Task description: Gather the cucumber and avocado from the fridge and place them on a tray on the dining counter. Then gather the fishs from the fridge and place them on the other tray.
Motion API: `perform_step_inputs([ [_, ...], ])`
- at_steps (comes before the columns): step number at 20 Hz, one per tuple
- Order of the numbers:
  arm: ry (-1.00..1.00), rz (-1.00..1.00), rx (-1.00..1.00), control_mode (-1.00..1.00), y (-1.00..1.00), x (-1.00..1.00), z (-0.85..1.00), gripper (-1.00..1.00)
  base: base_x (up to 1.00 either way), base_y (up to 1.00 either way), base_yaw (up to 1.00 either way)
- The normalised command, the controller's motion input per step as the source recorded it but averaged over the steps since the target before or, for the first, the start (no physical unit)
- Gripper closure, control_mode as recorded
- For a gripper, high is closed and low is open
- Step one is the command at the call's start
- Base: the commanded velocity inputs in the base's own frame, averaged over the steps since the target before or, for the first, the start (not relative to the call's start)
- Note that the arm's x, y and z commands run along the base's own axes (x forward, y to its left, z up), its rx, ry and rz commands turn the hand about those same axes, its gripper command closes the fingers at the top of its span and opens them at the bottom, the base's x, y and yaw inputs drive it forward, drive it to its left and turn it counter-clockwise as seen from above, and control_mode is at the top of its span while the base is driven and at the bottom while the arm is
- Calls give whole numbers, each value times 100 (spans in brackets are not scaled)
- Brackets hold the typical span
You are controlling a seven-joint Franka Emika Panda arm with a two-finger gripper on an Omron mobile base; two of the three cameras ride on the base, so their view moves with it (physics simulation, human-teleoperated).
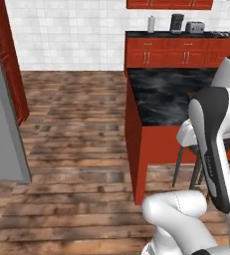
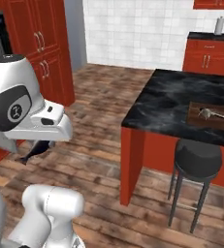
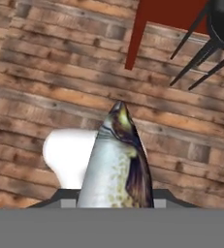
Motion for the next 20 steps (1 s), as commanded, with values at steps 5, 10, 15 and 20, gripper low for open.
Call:
perform_step_inputs([
  [5, 0, 0, 0, 100, 0, 0, 0, 100, 3, -72, -38],
  [10, 0, 0, 0, 100, 0, 0, 0, 100, 38, -65, -11],
  [15, 0, 0, 0, 100, 0, 0, 0, 100, 58, -66, -4],
  [20, 0, 0, 0, 100, 0, 0, 0, 100, 74, -55, -2],
])
